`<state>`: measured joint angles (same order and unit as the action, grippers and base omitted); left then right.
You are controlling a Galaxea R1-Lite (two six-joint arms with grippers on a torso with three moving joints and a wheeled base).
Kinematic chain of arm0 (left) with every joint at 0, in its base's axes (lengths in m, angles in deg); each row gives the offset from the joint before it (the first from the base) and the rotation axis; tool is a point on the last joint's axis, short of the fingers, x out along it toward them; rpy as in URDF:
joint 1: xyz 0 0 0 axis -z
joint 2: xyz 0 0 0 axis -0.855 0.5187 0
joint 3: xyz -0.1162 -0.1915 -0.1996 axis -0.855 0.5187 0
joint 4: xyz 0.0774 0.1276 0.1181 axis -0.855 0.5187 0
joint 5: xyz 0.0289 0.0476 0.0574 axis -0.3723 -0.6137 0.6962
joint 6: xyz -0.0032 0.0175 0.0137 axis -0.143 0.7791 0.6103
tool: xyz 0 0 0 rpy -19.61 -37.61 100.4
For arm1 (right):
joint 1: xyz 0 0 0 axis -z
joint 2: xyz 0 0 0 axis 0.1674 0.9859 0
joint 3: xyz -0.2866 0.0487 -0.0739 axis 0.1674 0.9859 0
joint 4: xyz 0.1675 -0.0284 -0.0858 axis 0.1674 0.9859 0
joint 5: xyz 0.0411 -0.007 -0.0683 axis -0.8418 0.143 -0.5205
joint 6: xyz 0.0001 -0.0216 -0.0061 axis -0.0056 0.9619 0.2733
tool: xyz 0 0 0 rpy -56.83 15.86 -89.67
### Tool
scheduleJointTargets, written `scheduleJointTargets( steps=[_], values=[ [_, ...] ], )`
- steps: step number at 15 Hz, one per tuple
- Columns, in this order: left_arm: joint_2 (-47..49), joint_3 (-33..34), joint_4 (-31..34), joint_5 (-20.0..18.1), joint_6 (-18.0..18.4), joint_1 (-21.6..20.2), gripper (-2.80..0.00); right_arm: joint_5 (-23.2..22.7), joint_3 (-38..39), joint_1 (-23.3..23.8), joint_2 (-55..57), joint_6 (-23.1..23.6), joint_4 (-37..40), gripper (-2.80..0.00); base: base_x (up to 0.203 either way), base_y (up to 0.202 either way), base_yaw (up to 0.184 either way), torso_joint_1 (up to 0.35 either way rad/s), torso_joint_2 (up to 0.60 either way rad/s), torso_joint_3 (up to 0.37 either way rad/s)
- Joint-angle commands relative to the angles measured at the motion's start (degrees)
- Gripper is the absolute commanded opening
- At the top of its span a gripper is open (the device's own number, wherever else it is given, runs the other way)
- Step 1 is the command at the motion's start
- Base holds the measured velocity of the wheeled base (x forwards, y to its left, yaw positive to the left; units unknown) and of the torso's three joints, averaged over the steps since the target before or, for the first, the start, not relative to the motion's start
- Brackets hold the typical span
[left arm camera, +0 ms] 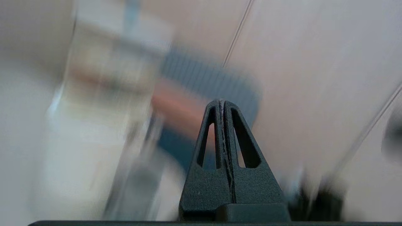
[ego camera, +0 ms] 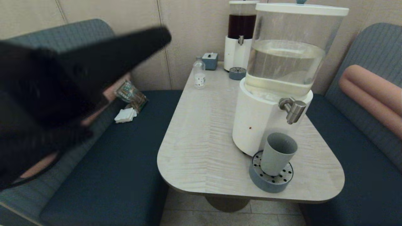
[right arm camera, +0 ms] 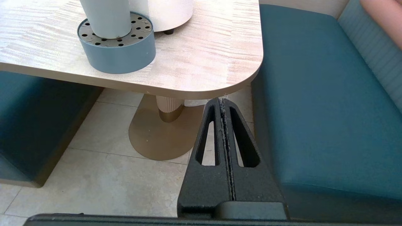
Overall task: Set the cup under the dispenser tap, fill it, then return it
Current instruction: Place the cup next to the water dispenser
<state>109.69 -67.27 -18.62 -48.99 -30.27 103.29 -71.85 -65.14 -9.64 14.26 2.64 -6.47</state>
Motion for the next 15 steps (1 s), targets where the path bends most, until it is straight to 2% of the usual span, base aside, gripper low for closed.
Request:
scheduleJointTargets(
  steps=[1, 2, 3, 4, 7, 9, 12, 15],
  values=[
    [-7.57, 5.46, 8.76, -0.39, 6.05, -0.09, -2.80, -0.02, 0.00, 0.00, 0.09, 0.05, 0.02, -2.80, 0.000, 0.000, 0.000, 0.000, 0.00, 0.000],
    [-7.37, 8.61, 9.21, -0.83, 10.06, -0.12, -2.80, -0.02, 0.00, 0.00, 0.09, 0.04, 0.02, -2.80, 0.000, 0.000, 0.000, 0.000, 0.00, 0.000],
    [-7.11, 10.85, 9.49, -1.95, 12.42, -0.12, 0.00, -0.02, 0.00, 0.00, 0.09, -0.03, 0.02, -2.80, 0.000, 0.000, 0.000, 0.000, 0.00, 0.000],
    [-6.78, 11.62, 9.58, -3.39, 13.40, -0.14, 0.00, -0.02, 0.00, 0.00, 0.09, 0.05, 0.02, -2.80, 0.000, 0.000, 0.000, 0.000, 0.00, 0.000],
    [-3.08, 12.22, 8.81, -4.02, 13.95, -0.15, 0.00, -0.02, 0.00, 0.00, 0.09, 0.05, 0.02, -2.80, 0.000, 0.000, 0.000, 0.000, 0.00, 0.000],
    [1.61, 14.35, 5.11, -7.50, 16.82, -1.28, 0.00, -0.02, 0.00, 0.00, 0.09, 0.05, 0.02, -2.80, 0.000, 0.000, 0.000, 0.000, 0.00, 0.000],
    [12.95, 15.66, -6.67, -14.44, 24.31, -4.10, 0.00, -0.02, 0.00, 0.00, 0.09, 0.05, 0.02, -2.80, 0.000, 0.000, 0.000, 0.000, 0.00, 0.000],
    [27.34, 15.89, -25.69, -17.39, 26.66, -4.87, 0.00, -0.02, 0.00, 0.00, 0.09, 0.05, 0.02, -2.80, 0.000, 0.000, 0.000, 0.000, 0.00, 0.000]
  ],
)
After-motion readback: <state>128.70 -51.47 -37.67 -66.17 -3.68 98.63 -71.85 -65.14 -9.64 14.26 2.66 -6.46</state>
